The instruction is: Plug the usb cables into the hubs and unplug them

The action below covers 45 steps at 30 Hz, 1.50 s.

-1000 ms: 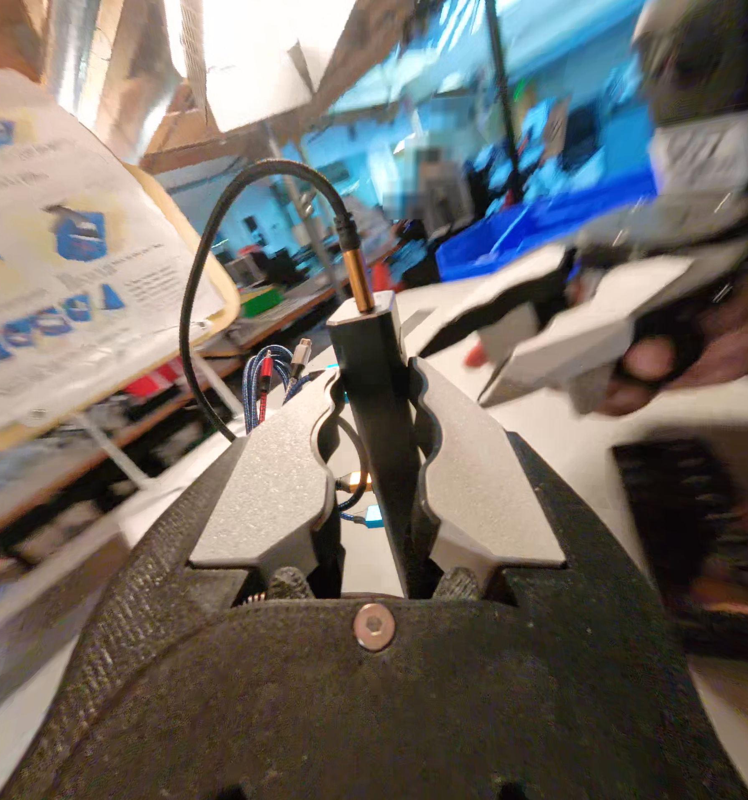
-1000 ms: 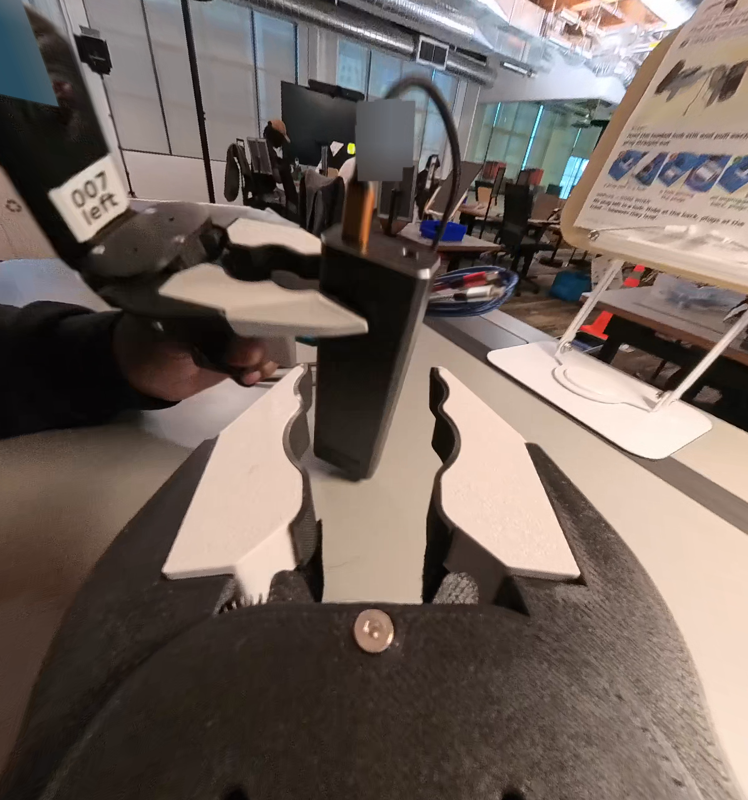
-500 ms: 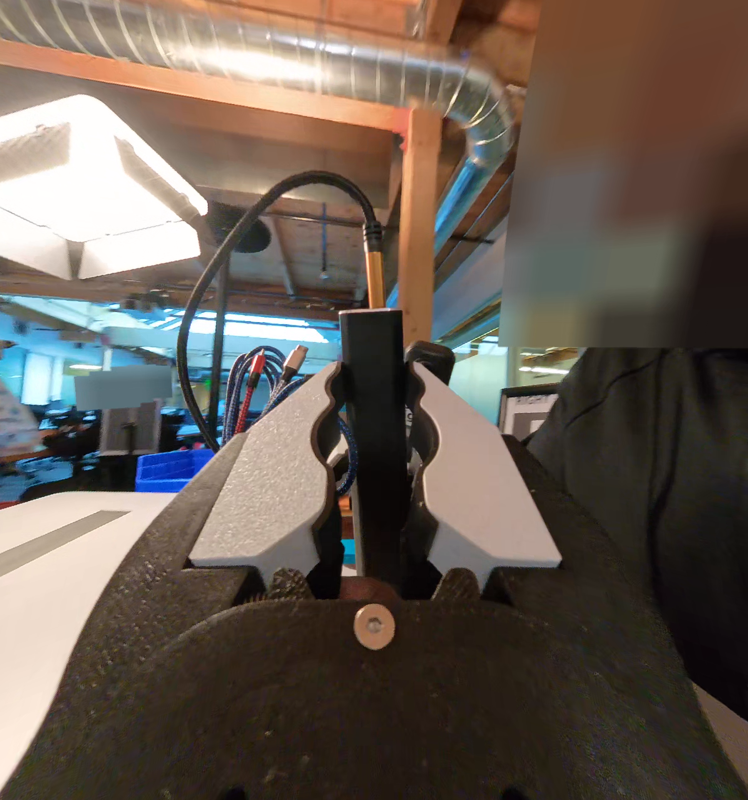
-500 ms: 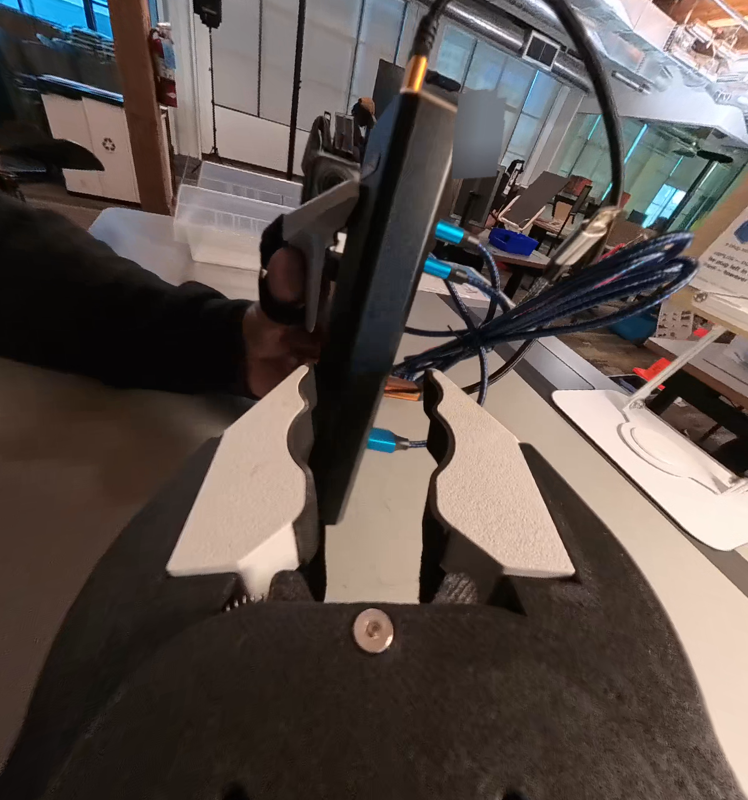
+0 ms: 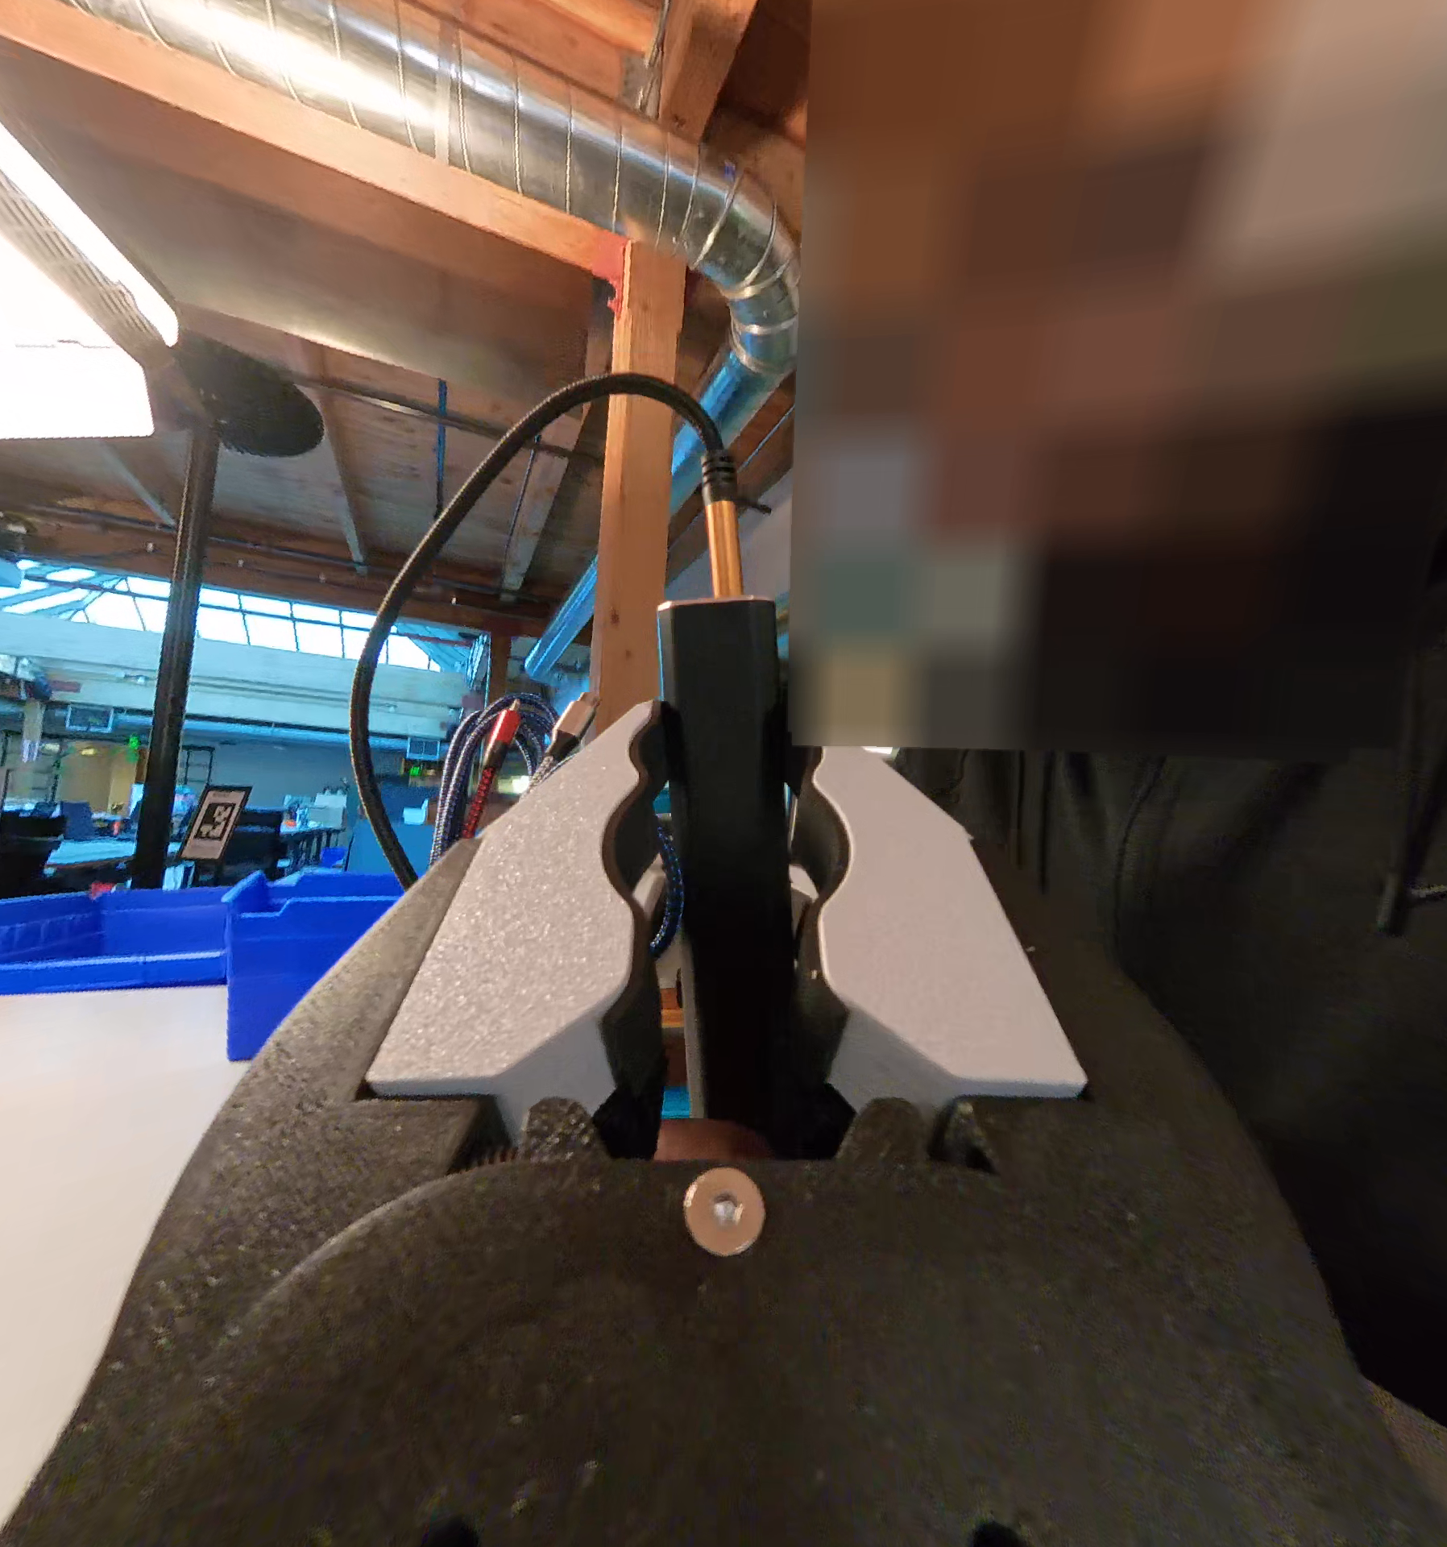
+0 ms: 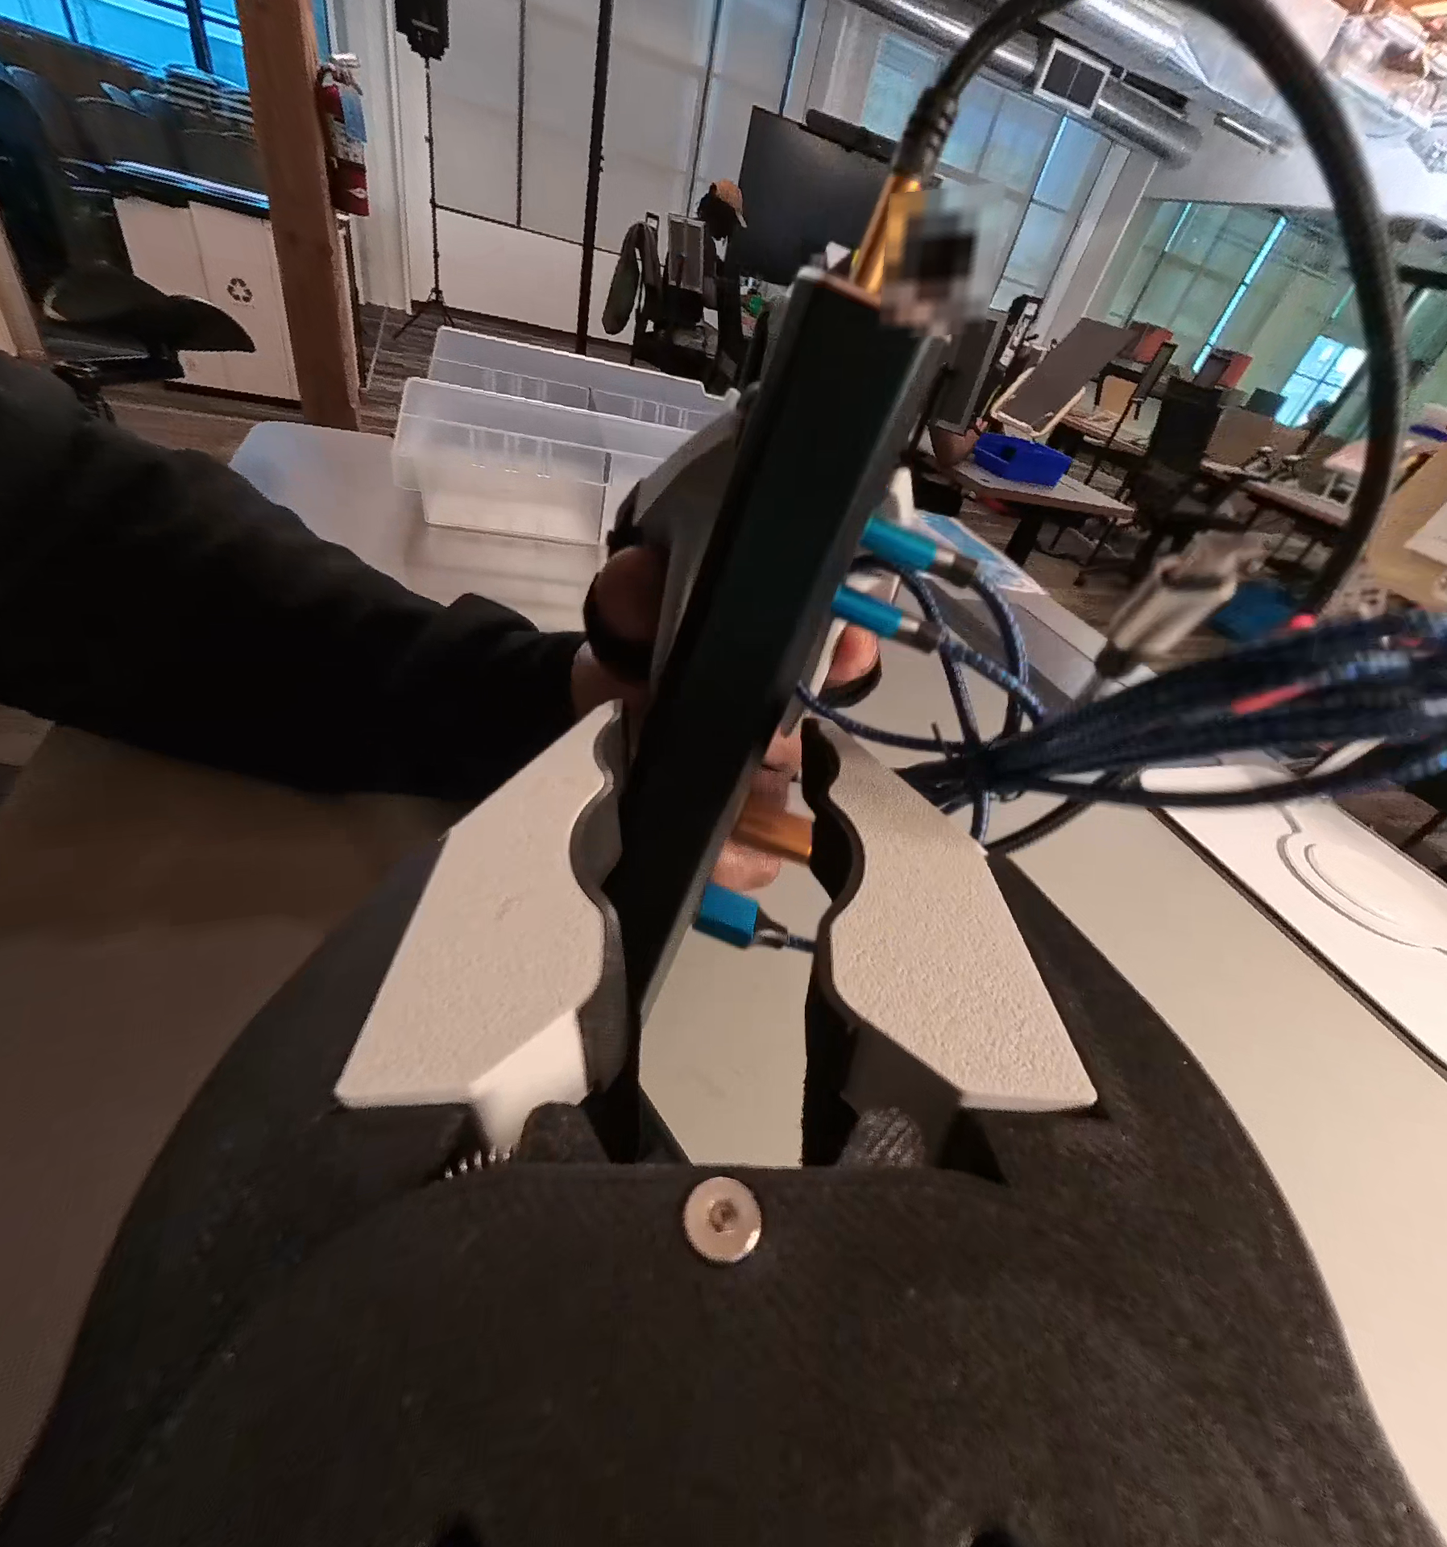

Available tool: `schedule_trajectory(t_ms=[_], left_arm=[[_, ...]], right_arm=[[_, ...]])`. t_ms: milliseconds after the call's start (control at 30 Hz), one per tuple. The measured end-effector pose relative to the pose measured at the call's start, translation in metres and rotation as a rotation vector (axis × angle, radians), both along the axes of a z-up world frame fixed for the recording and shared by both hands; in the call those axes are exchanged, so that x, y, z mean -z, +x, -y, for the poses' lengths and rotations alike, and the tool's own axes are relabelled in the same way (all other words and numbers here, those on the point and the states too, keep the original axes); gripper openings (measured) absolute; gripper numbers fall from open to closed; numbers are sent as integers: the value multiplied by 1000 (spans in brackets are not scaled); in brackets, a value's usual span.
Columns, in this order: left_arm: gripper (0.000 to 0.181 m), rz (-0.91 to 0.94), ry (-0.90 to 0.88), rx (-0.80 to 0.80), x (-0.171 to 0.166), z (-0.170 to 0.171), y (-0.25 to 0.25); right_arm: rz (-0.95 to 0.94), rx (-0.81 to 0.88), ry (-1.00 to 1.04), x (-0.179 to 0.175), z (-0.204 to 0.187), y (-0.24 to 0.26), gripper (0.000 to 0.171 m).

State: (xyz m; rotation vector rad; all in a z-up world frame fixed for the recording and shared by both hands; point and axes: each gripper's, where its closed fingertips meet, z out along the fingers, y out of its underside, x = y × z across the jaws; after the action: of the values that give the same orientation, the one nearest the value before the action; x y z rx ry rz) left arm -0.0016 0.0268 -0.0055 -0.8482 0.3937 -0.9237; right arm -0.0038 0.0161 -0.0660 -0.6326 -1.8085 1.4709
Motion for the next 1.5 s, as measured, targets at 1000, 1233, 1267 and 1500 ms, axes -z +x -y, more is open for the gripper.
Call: schedule_trajectory(t_ms=[1000,1233,1267,1500], left_arm=[[28,137,-408,-450,42,-52,-82],[27,100,-444,-511,47,-52,-79],[28,101,-458,-527,48,-51,-81],[28,87,-489,-545,51,-35,-76]], right_arm=[[660,1190,603,-60,-396,201,27],[1117,1109,530,81,-433,208,27],[1132,1129,569,89,-439,207,27],[1234,1094,553,116,-443,186,30]])
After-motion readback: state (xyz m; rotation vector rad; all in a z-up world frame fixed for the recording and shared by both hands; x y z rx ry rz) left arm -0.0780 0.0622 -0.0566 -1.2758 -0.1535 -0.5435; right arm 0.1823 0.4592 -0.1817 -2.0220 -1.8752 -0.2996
